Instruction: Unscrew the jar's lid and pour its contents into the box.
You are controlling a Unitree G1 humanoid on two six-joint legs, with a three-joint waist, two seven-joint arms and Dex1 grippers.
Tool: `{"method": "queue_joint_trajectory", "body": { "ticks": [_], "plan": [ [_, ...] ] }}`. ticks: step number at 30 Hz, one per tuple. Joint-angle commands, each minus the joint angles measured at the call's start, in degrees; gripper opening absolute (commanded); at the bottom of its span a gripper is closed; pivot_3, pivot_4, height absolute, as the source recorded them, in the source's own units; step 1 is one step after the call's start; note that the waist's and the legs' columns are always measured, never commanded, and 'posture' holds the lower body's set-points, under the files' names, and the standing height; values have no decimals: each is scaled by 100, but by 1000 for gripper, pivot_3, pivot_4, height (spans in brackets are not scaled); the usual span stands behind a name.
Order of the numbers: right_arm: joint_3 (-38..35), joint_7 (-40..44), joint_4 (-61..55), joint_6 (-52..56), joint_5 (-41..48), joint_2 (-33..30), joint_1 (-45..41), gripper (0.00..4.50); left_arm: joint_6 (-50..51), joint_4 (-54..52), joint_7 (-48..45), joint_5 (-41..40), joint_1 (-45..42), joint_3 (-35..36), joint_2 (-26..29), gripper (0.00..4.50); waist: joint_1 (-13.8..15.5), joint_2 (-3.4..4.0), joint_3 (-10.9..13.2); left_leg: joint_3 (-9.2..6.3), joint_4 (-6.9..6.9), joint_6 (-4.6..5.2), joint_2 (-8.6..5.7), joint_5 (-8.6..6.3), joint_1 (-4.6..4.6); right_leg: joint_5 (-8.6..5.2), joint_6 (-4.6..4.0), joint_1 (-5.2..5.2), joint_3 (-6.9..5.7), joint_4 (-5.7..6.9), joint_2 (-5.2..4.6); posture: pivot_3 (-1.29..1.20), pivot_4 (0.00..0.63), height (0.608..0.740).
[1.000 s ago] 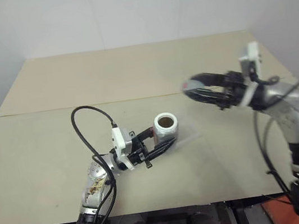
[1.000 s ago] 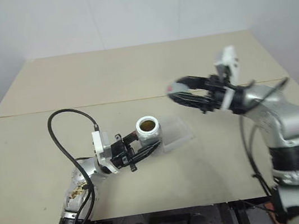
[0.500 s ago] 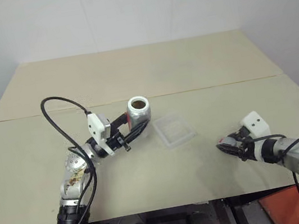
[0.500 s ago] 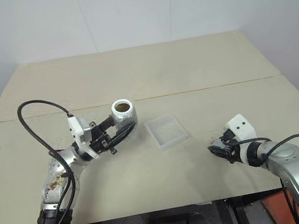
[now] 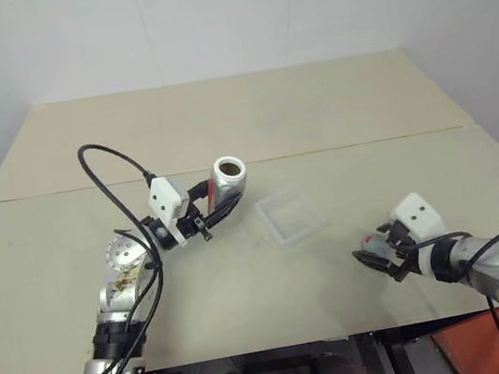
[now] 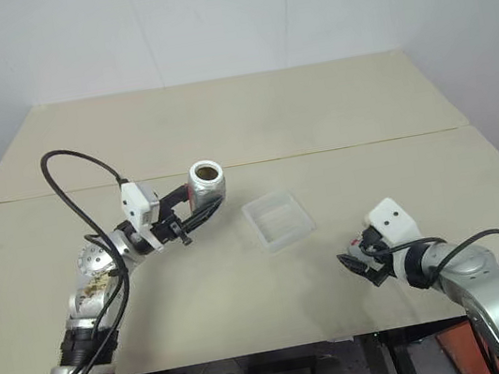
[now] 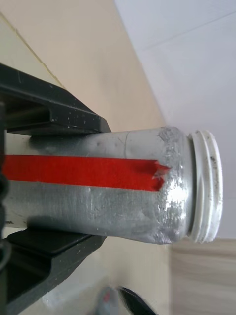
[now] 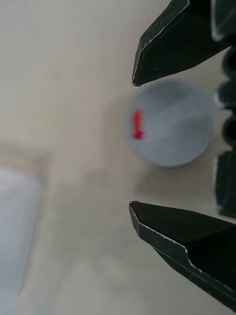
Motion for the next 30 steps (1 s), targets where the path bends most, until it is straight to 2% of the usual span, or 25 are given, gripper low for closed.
{"method": "queue_joint_trajectory", "body": {
  "ticks": [1,6,10,13,16,19,20,22,26,30],
  "plan": [
    [-430,513,-586,-452,177,-384,-41,4448,-641,445,-297,463,-610,-216,212,2004,9,0,0,0,0,0,-1,0,0,0,0,1,0,-1,0,0,150,740],
    [-426,854,-840,-612,378,-540,-76,4448,-2243,2178,-688,1508,-1908,-835,408,2004,74,-7,4,0,-1,0,-3,0,-7,-1,1,1,-8,-12,-1,0,150,740],
    [-476,1214,-1013,-843,525,-573,115,4448,-3886,3758,-161,2781,-3172,-1540,344,2004,141,-22,13,-1,2,1,-4,0,-16,0,1,-2,-14,-16,0,0,150,740],
    [-405,1067,-986,-852,471,-448,118,4448,-4736,4676,1143,4085,-4060,-2181,194,2004,147,-35,21,-3,6,1,-7,-1,-29,2,6,-3,-17,-25,-2,0,150,740],
    [-387,945,-1070,-787,479,-371,143,4448,-5104,5119,2943,5649,-4833,-3066,84,2004,152,-44,26,-3,13,3,-11,-2,-47,10,19,-8,-17,-42,-6,0,150,740],
    [-418,826,-1165,-767,475,-294,254,4448,-5145,5391,4874,7101,-5404,-4081,-84,2004,169,-53,31,-6,13,3,-11,-2,-55,14,25,-9,-19,-55,-5,0,150,740],
    [-426,784,-1193,-766,476,-268,285,4448,-4978,5437,5780,7783,-5607,-4624,-150,2004,171,-54,32,-7,13,3,-11,-2,-57,14,26,-9,-20,-58,-5,0,150,740],
    [-438,680,-1255,-747,487,-212,320,4448,-4683,5653,7037,8604,-5857,-5342,-333,2004,183,-57,33,-8,13,5,-10,-3,-61,14,27,-11,-21,-66,-5,0,150,740],
    [-534,526,-1375,-707,558,-107,420,4448,-4274,6048,8844,9604,-6225,-6358,-675,2004,188,-67,40,-6,13,5,-11,-3,-65,15,29,-16,-20,-66,-5,0,150,740],
    [-548,439,-1431,-689,533,-106,507,4448,-3961,6340,9688,10073,-6443,-6891,-899,2004,232,-69,41,-4,14,1,-11,0,-89,15,29,-47,-20,-50,-6,0,150,740]
  ]
}}
